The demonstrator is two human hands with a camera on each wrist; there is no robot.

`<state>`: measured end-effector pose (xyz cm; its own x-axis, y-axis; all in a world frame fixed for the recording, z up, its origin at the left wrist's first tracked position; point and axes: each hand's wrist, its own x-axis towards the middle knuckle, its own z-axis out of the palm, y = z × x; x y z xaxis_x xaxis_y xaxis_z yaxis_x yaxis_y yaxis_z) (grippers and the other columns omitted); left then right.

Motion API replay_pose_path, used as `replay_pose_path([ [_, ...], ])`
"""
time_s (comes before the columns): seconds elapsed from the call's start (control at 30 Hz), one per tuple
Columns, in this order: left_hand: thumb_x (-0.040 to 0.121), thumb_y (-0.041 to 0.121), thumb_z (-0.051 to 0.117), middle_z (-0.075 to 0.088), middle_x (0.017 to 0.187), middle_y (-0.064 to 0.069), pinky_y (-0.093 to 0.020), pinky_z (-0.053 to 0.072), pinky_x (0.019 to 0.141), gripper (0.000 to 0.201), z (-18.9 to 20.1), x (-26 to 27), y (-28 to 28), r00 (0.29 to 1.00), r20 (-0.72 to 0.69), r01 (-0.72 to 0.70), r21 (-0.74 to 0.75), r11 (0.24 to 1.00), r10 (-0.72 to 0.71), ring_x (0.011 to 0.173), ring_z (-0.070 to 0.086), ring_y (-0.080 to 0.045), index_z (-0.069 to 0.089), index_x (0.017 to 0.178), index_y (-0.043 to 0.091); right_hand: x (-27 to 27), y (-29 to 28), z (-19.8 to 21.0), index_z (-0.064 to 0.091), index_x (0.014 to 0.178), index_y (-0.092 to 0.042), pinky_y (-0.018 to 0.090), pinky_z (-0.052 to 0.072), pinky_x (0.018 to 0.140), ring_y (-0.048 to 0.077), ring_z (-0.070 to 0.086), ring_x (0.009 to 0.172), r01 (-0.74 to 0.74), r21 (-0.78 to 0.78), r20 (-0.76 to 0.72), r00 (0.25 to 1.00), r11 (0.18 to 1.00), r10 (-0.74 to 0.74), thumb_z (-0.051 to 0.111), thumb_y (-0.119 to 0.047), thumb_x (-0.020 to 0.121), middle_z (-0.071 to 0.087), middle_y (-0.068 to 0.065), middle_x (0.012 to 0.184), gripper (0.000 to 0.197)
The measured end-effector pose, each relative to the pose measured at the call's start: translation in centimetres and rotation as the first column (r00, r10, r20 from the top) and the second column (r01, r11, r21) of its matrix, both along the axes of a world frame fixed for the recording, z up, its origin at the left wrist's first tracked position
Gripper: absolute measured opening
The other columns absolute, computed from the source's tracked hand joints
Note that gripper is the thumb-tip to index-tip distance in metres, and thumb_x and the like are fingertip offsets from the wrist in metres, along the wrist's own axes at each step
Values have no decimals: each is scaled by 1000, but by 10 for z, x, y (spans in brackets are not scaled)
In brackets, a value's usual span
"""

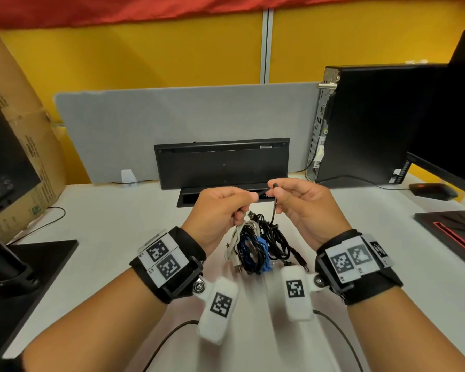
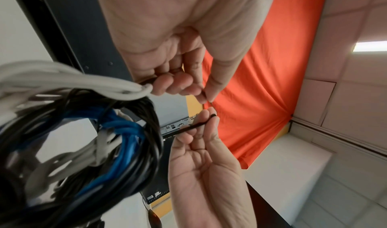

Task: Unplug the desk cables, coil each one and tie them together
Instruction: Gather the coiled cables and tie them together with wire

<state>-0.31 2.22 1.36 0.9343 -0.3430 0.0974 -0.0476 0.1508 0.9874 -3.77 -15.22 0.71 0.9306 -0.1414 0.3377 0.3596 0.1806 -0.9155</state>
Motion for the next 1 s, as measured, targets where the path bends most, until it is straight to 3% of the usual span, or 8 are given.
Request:
replay_pose_path([
  [0.17,84,9,69,45,61,-5,-27,36,55,23,1,1,-2,1000,1,-9,15,1000,9,51,38,-14,65,85,-13,1,2,-1,78,88,-18,29,48,67,28,52,67,4,-55,41,999,999,-2,75,-24,68,68,19,84,21],
  [0.33,83,10,70,47,62,-5,-26,36,54,27,2,1,-3,1000,-4,-22,27,999,22,51,39,-14,63,87,-16,2,2,-3,76,91,-15,27,50,65,23,54,65,5,-65,45,999,998,-2,73,-21,70,72,14,84,23],
  [0.5,84,9,69,47,61,-5,-25,37,52,23,2,0,-3,1000,-9,-27,39,999,28,51,39,-13,66,87,-13,2,2,-4,75,94,-12,28,48,65,27,53,66,11,-85,65,998,996,-6,73,-19,70,70,23,88,25],
  [0.67,83,10,70,47,62,-6,-24,38,52,16,3,-1,-2,1000,0,-30,51,998,30,52,39,-14,68,81,-6,0,0,-4,77,91,-18,28,50,66,23,55,65,14,-73,50,999,997,-10,74,-22,69,71,14,84,22],
  [0.77,83,11,70,47,62,-6,-25,38,53,21,3,-2,-2,1000,4,-24,55,998,24,52,40,-14,67,82,-10,0,-1,-4,76,92,-17,27,50,66,25,55,67,8,-79,48,999,997,-4,73,-21,70,72,15,86,22],
  [0.87,83,12,70,49,62,-5,-25,38,53,27,4,-2,-2,1000,9,-17,59,998,16,53,40,-13,64,87,-14,0,0,-4,76,92,-16,27,50,65,27,57,69,7,-105,53,999,994,-2,72,-13,75,73,14,86,18],
  [1.0,84,9,69,49,61,-3,-24,37,52,22,5,-3,-3,1000,11,2,48,999,-2,53,40,-14,67,87,-12,2,1,-4,75,92,-14,25,51,63,20,61,70,10,-206,84,996,979,8,69,1,82,75,8,87,19],
])
